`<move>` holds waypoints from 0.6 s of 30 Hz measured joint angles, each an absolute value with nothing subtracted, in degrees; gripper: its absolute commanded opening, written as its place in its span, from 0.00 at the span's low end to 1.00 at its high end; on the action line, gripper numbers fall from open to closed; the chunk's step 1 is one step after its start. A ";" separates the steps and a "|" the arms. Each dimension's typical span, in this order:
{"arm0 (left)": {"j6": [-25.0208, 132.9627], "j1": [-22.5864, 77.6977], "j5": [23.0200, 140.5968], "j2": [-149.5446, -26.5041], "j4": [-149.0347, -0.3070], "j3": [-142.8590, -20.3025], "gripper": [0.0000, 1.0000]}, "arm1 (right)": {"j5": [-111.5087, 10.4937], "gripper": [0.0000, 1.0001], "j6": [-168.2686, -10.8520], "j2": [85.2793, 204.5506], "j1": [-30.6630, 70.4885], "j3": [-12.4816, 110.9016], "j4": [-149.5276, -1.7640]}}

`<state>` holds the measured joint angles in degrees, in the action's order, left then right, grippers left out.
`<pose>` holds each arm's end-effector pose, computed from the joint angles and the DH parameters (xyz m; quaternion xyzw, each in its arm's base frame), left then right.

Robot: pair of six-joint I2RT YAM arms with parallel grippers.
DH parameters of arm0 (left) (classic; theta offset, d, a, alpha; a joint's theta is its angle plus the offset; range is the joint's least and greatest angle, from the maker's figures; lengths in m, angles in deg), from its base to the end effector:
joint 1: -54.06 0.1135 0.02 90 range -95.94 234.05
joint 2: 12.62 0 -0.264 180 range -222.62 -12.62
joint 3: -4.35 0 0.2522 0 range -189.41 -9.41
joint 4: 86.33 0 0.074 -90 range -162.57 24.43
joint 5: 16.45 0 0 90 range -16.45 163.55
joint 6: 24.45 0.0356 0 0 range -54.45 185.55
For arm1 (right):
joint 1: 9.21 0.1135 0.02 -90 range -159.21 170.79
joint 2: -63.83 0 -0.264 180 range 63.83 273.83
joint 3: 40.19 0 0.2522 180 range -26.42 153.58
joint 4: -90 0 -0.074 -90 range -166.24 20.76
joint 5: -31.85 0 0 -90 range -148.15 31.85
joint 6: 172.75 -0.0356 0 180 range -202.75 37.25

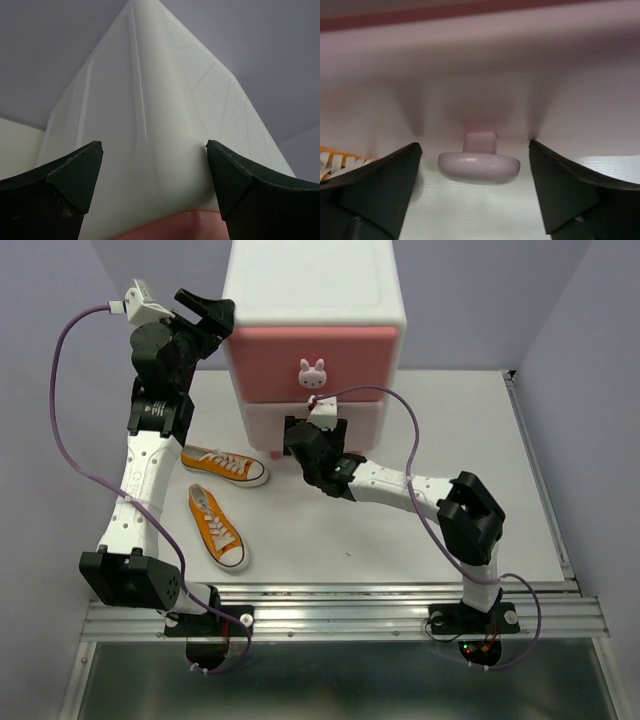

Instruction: Place and organize the shoes in the shoe cabinet

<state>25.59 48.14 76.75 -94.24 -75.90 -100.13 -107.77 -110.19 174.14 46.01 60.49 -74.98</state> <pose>0.3190 -0.0351 0.4962 -0.1625 0.6051 -0.3198 0.7108 0.2781 0.3529 0.2784 0.0365 0.7961 0.0584 0.6012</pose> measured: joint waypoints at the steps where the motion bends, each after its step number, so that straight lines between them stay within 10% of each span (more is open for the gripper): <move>1: 25.54 48.16 76.75 -94.24 -75.92 -100.13 0.94 | -108.30 0.59 -110.21 174.75 45.99 61.01 -75.18; 6: 25.21 48.16 76.81 -94.24 -75.97 -100.13 0.94 | -110.90 0.17 -111.26 176.10 46.01 62.50 -73.48; 18: 24.19 47.47 75.70 -94.13 -77.30 -98.86 0.94 | -107.75 0.12 -120.22 163.14 55.25 48.80 -65.83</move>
